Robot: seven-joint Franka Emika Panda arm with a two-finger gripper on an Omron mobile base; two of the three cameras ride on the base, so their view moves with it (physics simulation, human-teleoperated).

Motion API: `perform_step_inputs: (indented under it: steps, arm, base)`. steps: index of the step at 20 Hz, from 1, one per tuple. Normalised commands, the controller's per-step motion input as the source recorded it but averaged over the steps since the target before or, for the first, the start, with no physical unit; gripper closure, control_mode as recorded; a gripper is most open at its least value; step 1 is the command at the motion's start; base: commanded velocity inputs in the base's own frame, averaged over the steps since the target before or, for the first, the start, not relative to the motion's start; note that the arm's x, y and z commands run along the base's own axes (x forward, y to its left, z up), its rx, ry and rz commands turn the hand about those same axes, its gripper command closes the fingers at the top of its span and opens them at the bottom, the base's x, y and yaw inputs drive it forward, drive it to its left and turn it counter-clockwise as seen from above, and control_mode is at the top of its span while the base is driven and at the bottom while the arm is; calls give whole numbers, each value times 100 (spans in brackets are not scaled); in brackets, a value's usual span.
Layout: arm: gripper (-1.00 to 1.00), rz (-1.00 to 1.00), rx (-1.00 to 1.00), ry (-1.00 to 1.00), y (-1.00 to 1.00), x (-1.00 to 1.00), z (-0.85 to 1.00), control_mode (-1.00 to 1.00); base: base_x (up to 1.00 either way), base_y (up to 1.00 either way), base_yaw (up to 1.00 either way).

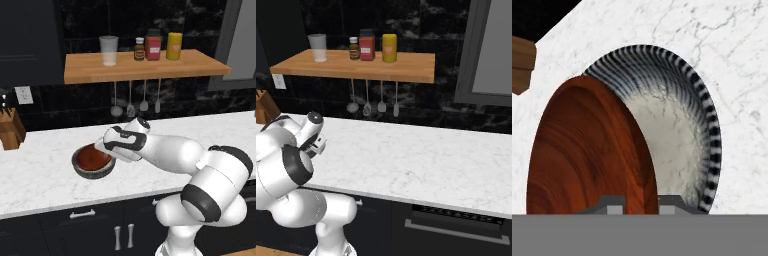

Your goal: Pick up the bowls on the counter and stack them on top of one another in the open cabinet. Place the smaller bowl on top of the larger bowl.

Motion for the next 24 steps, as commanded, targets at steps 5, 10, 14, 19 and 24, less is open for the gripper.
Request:
perform_step_inputs:
  steps: [5, 10, 14, 19, 24]
  arm:
    - [100, 0, 0, 0, 0, 18, -7, -100]
    - [-100, 0, 0, -2, 0, -2, -7, -100]
    - [-100, 0, 0, -5, -3, -3, 0, -100]
    - [-100, 0, 0, -1, -1, 0, 30, -100]
    - [-100, 0, 0, 0, 0, 0, 57, -100]
  base:
    - [0, 0, 0]
    - [0, 0, 0]
    - [0, 0, 0]
    - [0, 0, 0]
    - [0, 0, 0]
